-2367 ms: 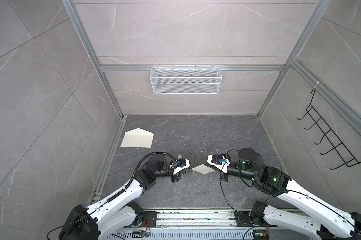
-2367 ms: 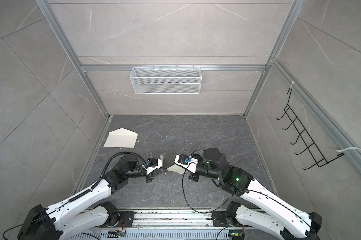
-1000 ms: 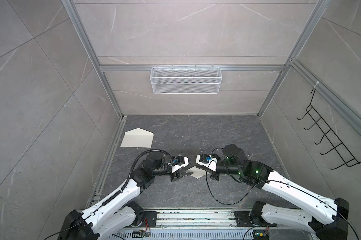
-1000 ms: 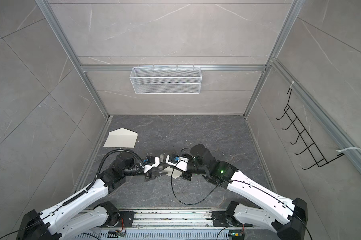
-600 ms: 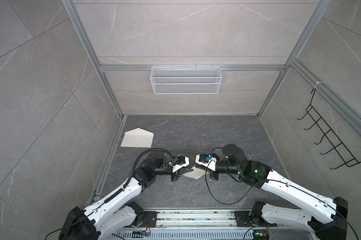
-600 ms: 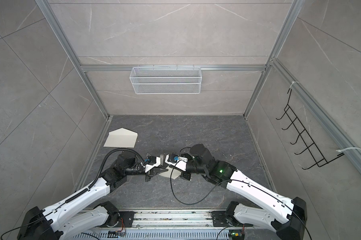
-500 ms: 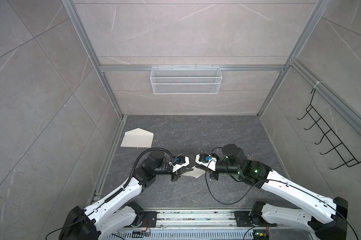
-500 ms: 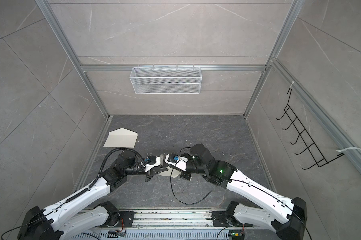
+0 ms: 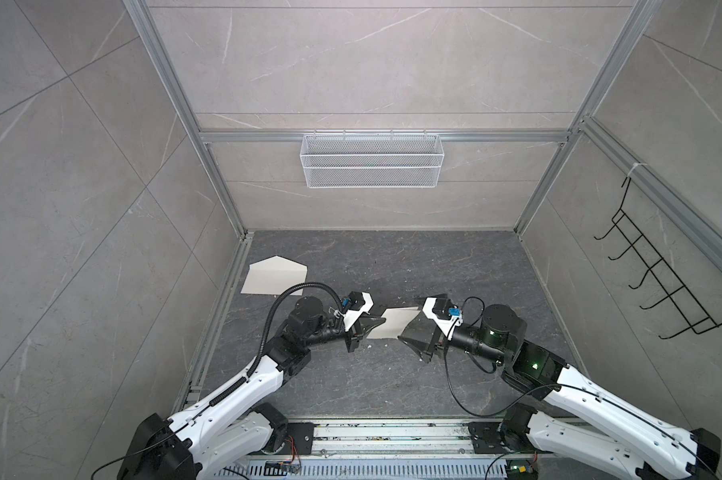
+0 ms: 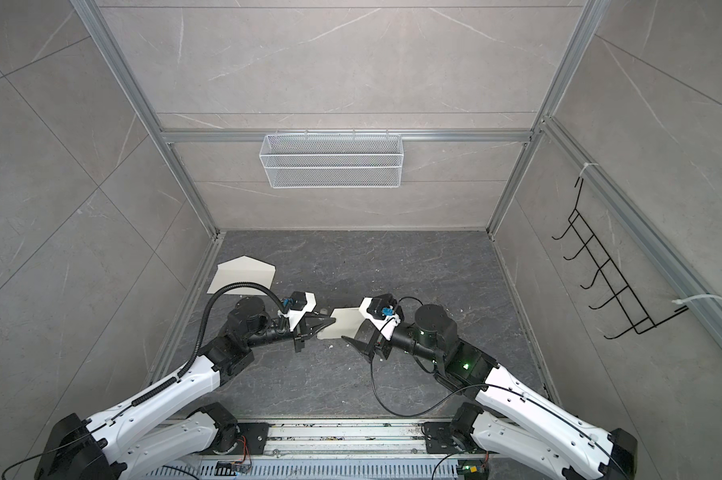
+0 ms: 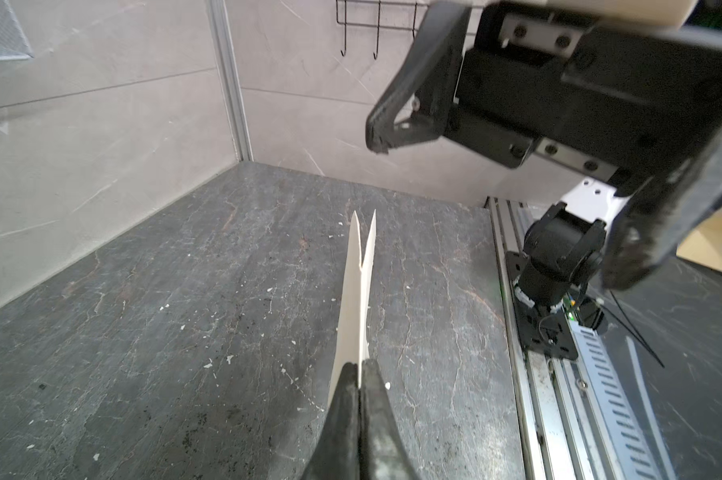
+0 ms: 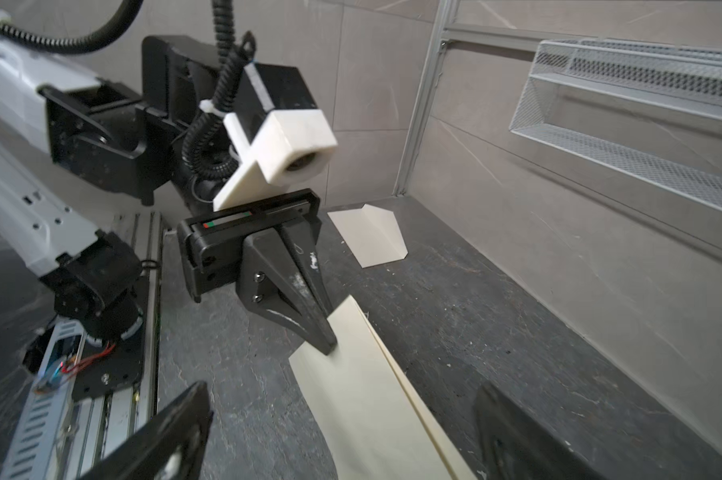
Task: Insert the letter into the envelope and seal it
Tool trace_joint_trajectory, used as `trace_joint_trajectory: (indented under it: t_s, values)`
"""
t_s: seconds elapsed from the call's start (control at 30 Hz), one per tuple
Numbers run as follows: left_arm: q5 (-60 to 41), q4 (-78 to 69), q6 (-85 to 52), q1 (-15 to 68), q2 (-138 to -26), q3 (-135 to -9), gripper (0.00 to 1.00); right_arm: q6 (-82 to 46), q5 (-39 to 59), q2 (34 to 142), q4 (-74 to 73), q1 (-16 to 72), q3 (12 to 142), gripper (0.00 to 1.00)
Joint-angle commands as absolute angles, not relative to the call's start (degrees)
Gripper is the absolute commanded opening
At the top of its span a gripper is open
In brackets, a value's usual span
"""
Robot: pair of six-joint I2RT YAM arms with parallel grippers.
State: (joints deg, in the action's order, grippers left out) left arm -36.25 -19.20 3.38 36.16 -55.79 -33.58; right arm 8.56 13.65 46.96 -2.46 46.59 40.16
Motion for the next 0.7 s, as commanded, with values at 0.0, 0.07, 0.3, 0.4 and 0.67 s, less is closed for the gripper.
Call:
trace_joint_trajectory:
  t_s: [0.0, 0.07, 0.3, 0.4, 0.67]
  values:
    - [-37.0, -28.8, -6.8, 32.9, -53.1, -32.3, 0.0, -0.9, 17.5, 46.6, -12.8, 42.7, 35.8, 0.99]
    - [-38.8, -32.7, -10.6, 30.8, -52.7, -31.2, 0.0, -4.9, 21.6, 47.4, -17.6, 39.6, 33.8, 0.99]
    - [-43.6, -41.1, -18.0, 27.0, -52.6, -28.9, 0.0, -19.1, 37.5, 54.5, -39.3, 29.8, 29.3, 0.97]
    - [-45.1, -43.5, -20.0, 26.3, -52.9, -28.7, 0.0, -24.7, 43.9, 59.9, -48.1, 27.2, 29.7, 0.92]
    - [-46.4, -47.3, -24.1, 26.2, -55.9, -29.7, 0.0, -29.6, 51.0, 68.9, -57.7, 26.9, 32.7, 0.82]
